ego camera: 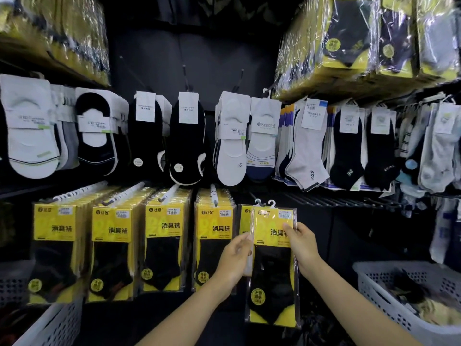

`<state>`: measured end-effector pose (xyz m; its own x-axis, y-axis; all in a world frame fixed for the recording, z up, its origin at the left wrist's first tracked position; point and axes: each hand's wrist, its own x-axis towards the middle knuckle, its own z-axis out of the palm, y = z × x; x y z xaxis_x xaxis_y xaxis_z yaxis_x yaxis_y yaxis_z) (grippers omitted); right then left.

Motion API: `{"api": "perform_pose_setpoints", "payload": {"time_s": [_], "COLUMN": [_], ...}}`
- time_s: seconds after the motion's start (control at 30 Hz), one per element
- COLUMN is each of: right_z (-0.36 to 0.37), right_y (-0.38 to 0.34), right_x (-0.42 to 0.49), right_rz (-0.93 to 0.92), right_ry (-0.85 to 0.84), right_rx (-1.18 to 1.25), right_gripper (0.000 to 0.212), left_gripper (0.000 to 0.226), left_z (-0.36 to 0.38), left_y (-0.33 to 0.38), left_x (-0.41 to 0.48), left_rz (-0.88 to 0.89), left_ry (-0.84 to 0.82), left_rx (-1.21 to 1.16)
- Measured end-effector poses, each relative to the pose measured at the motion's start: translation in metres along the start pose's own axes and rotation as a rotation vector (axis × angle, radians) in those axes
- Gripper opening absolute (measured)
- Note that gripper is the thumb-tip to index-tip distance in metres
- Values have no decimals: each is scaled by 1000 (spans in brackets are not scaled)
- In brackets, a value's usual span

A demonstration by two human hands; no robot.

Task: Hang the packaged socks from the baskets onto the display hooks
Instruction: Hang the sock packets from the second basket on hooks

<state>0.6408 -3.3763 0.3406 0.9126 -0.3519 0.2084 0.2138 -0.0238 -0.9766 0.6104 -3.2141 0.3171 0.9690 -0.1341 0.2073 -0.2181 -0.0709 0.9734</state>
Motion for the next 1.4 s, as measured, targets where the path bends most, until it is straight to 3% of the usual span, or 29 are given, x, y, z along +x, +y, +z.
{"api": "perform_pose_setpoints", "payload": {"time_s": [0.23, 0.47, 0.8, 1.0, 1.13, 1.3, 1.4], "right_z": [12, 28, 25, 12, 1, -16, -29], "right_y": [6, 26, 47, 89, 150, 230, 264], "right_x": [23, 43, 28, -55, -124, -198, -222], "right_rz": [-74, -77, 47, 111, 387, 671, 695], "right_ry": [-79, -53, 50, -225, -448, -553, -678], "right_rx": [-91, -121, -198, -367, -472, -742, -916], "right_gripper": [11, 7, 39, 33, 31, 49, 24], "left_gripper": [36, 48, 50, 51, 47, 41, 37], "left_z": [-1, -6, -17, -46, -65, -73, -67], "left_y": [-17, -27, -43, -86, -143, -235, -281], "left_x": [25, 42, 34, -27, -92, -183, -230], "left_rz": [-47, -38, 4, -78, -215, -474, -611], "left_ry": [58, 66, 67, 59, 39, 11, 11], "left_rx": [-24, 3, 138, 195, 204, 210, 200]}}
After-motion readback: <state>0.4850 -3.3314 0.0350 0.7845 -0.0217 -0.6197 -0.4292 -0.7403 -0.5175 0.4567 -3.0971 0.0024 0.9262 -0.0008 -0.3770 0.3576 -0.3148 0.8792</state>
